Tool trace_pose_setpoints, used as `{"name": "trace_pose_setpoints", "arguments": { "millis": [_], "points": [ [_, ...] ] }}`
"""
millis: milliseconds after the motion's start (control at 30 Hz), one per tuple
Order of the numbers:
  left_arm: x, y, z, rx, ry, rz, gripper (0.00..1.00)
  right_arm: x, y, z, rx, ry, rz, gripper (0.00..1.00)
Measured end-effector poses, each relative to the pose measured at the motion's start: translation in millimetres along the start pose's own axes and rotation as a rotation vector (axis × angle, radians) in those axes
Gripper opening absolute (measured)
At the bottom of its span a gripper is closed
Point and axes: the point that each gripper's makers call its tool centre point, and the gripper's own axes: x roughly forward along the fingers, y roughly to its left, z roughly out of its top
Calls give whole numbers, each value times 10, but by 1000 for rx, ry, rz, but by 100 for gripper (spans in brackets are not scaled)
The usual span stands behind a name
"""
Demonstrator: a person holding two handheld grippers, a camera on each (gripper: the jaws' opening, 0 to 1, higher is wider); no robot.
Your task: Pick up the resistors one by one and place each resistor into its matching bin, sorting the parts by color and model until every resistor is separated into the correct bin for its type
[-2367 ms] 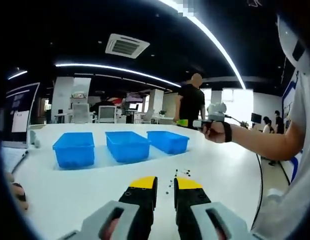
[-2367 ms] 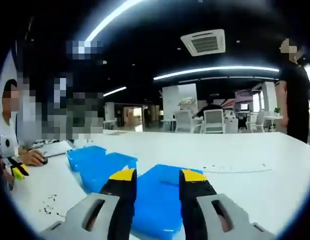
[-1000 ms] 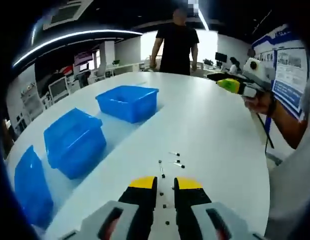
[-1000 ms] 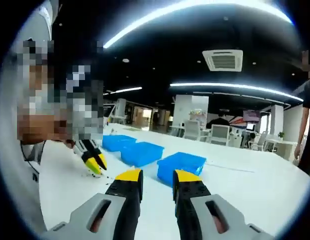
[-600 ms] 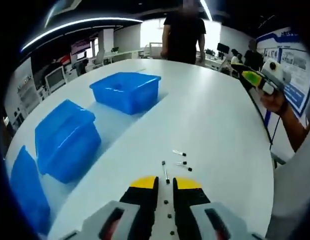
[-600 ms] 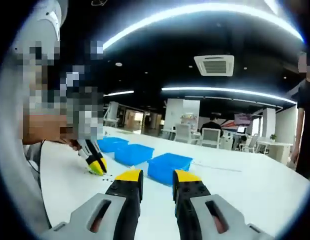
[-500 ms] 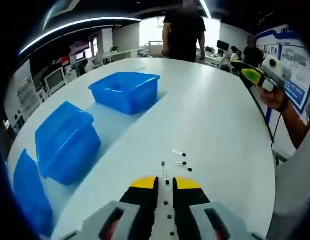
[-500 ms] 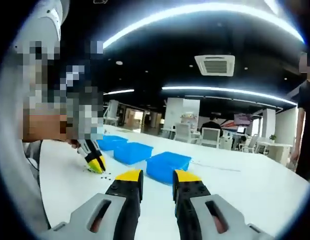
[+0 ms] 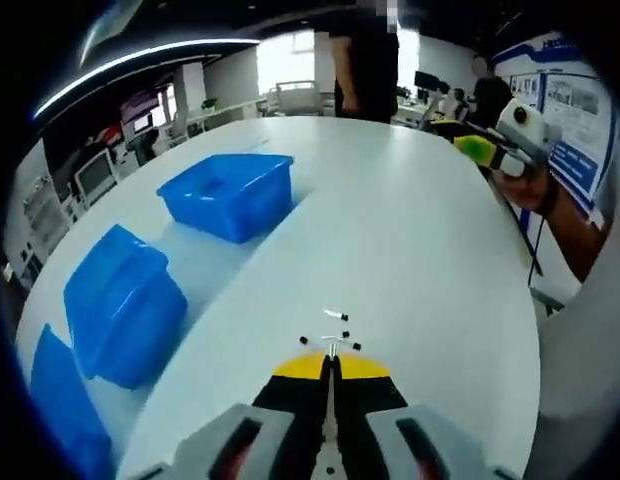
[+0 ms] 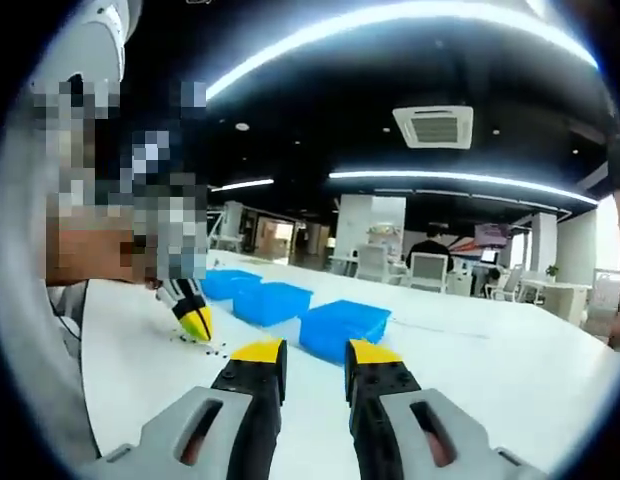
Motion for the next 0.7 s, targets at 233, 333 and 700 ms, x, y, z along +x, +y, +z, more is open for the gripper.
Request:
{"name": "trace_pose_setpoints", "arguments": {
  "millis": [233,333,700],
  "points": [
    [-139,145,291,19,-163,1,5,2,-14,-63,6,15,-1,25],
    [-234,294,447,-38,-277,4,5,4,-2,-70,5,20,0,25],
    [-793,1620,816,-202,-624,339,5,-46,-29,-94,9,34,-22,25]
  ]
}}
